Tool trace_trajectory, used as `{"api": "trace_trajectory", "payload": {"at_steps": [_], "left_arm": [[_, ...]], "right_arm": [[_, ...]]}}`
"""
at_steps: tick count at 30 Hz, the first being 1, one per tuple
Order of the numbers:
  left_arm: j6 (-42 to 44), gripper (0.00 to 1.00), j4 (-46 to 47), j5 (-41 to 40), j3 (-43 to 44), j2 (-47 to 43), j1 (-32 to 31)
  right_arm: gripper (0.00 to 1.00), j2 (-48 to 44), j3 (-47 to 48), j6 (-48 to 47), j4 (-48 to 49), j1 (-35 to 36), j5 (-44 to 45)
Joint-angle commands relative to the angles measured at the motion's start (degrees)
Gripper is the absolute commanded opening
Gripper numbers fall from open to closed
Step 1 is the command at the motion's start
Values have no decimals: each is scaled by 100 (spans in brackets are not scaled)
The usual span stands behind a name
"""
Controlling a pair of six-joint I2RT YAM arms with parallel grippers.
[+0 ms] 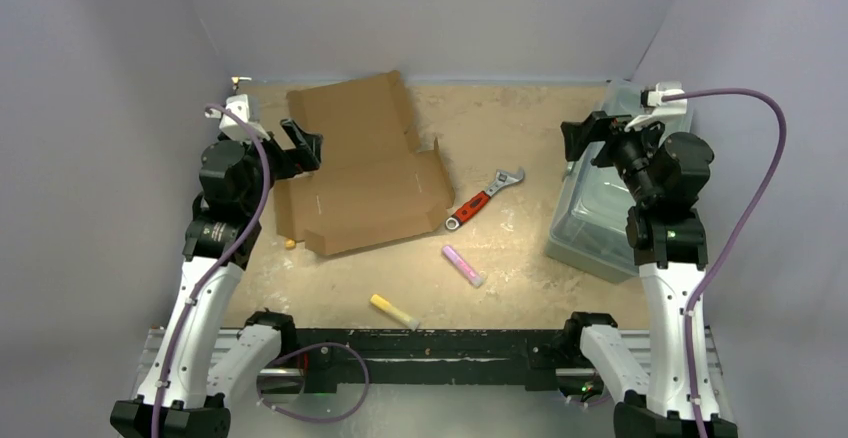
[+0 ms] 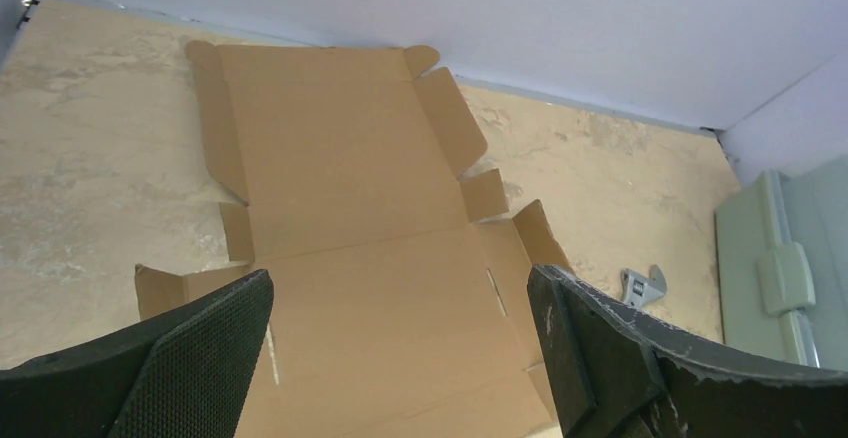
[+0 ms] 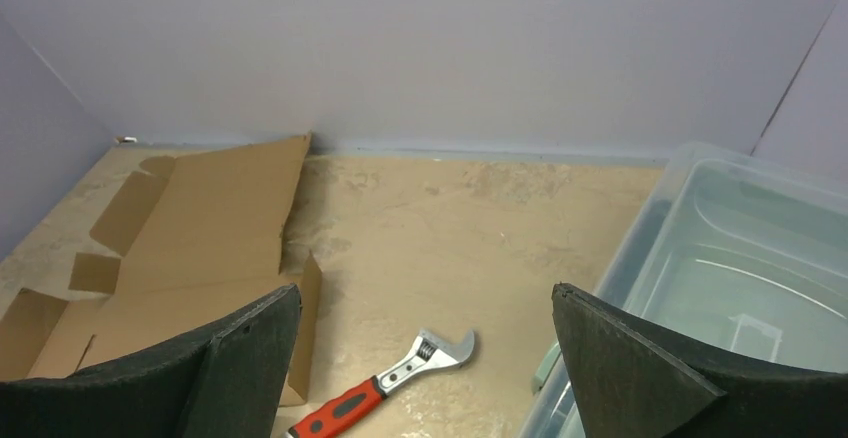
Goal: Fold the paper box
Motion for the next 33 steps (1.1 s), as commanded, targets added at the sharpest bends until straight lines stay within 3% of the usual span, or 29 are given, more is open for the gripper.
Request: {"api": "trace_trajectory", "payload": {"at_steps": [1, 9, 12, 14, 16, 21, 27, 30, 33], "left_arm": [[-9, 99, -3, 432, -63, -187, 6], [-87, 99, -174, 907, -70, -392, 6], [-17, 99, -171, 1735, -111, -372, 2], [-76, 99, -80, 2538, -187, -308, 0], [-147, 99, -226, 2811, -203, -271, -128], [33, 98, -750, 2353, -348, -491, -812], [-26, 96, -672, 1814, -773, -472, -1562], [-96, 95, -570, 1197, -837, -196, -2351], [5, 95, -821, -75, -563, 371, -3586]], "right_arm": [[99, -63, 141, 172, 90, 9, 166], [99, -92, 11, 172, 47, 10, 44], [99, -172, -69, -380, -36, 12, -751], [99, -258, -226, -1168, -118, 14, -2124], [99, -264, -439, -2073, -263, 14, -3513], [99, -20, -1040, -2455, -29, 9, -4557], [99, -32, -1392, -2644, 245, 14, -5562], [99, -269, -1771, -2722, 616, 14, -5662], [99, -312, -1838, -2660, 702, 25, -5684]]}}
